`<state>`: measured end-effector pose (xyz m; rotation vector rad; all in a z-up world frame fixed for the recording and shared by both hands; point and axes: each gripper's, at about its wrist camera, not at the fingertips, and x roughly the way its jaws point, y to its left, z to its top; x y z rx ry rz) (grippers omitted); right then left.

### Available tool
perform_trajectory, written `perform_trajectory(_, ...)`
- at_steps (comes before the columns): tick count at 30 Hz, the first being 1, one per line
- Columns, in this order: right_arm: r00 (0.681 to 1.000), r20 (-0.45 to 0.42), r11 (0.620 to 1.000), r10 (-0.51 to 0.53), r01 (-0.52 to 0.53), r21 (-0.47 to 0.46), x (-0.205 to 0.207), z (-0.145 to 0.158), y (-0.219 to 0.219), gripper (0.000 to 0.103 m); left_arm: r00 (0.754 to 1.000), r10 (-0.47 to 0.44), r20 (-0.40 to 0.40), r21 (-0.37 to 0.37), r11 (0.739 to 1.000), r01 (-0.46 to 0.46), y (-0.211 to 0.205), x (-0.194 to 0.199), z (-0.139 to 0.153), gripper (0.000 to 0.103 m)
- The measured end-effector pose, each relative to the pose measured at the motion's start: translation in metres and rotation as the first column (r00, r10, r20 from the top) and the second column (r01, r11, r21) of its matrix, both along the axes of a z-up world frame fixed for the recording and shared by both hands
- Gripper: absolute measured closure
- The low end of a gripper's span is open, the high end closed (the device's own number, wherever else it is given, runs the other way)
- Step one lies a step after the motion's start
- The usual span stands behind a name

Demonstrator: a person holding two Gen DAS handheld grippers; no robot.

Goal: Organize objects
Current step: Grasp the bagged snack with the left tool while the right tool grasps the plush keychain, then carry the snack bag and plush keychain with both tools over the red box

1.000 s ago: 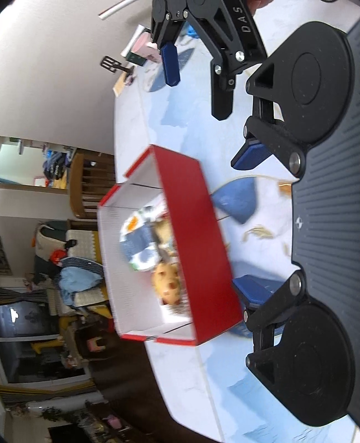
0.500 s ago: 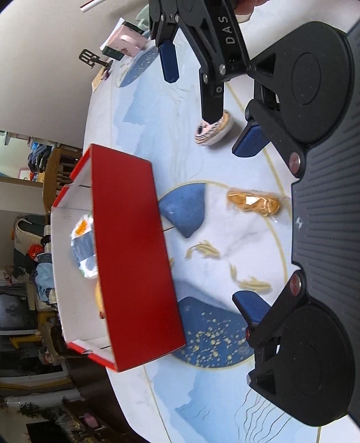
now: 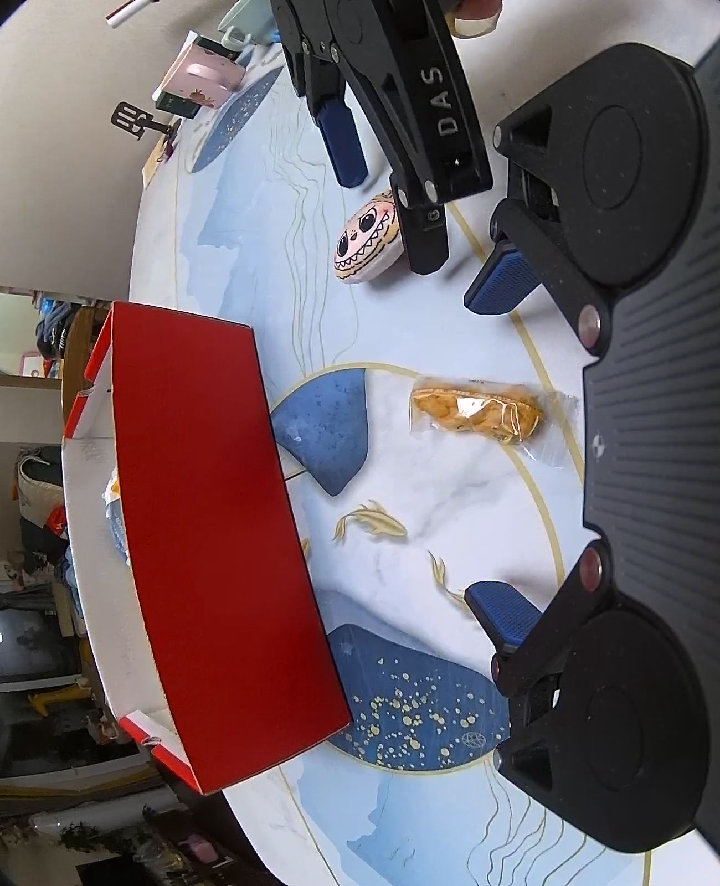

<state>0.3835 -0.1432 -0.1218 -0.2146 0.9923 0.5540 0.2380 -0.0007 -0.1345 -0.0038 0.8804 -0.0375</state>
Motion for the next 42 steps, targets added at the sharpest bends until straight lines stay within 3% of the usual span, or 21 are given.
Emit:
perform_trajectory(3, 1.000, 0.011, 1.000, -0.001, 0.001, -0.019, -0.001, -0.002, 0.002, 0.028, 1.000, 0.002, -0.001, -0.023, 1.000, -0.002, 0.001, 0.001, -0.003, 0.000)
perform_trajectory(9, 1.000, 0.027, 1.000, 0.010, -0.009, -0.030, -0.002, -0.001, 0.004, 0.040, 1.000, -0.026, 0.009, 0.000, 1.000, 0.026, -0.004, 0.001, -0.004, 0.005)
perform_trajectory(11, 0.999, 0.032, 0.999, 0.013, -0.012, -0.035, -0.003, -0.001, 0.005, 0.042, 0.999, -0.034, 0.003, -0.002, 0.999, 0.034, -0.005, 0.002, -0.005, 0.021)
perform_trajectory(15, 0.999, 0.037, 0.999, 0.013, -0.011, -0.043, -0.004, -0.001, 0.006, 0.045, 0.999, -0.042, 0.003, -0.009, 0.999, 0.042, -0.006, 0.002, -0.004, 0.036)
perform_trajectory(20, 1.000, 0.025, 0.998, 0.006, -0.004, -0.055, -0.004, 0.001, 0.008, 0.053, 0.999, -0.047, -0.009, -0.040, 0.998, 0.047, -0.004, 0.006, 0.000, 0.064)
perform_trajectory(26, 1.000, -0.005, 1.000, -0.016, 0.016, -0.022, -0.003, 0.004, 0.004, 0.055, 0.997, -0.057, -0.049, -0.058, 0.997, 0.054, -0.005, 0.011, 0.004, 0.083)
perform_trajectory(34, 1.000, -0.009, 1.000, -0.013, 0.013, 0.017, -0.013, 0.024, 0.000, 0.056, 0.998, -0.029, -0.064, -0.132, 0.991, 0.020, 0.005, 0.007, 0.012, 0.083)
perform_trajectory(42, 1.000, 0.006, 0.998, 0.023, -0.023, 0.053, -0.026, 0.052, 0.002, 0.056, 0.999, 0.013, -0.043, -0.175, 0.984, -0.020, 0.015, -0.004, 0.040, 0.083)
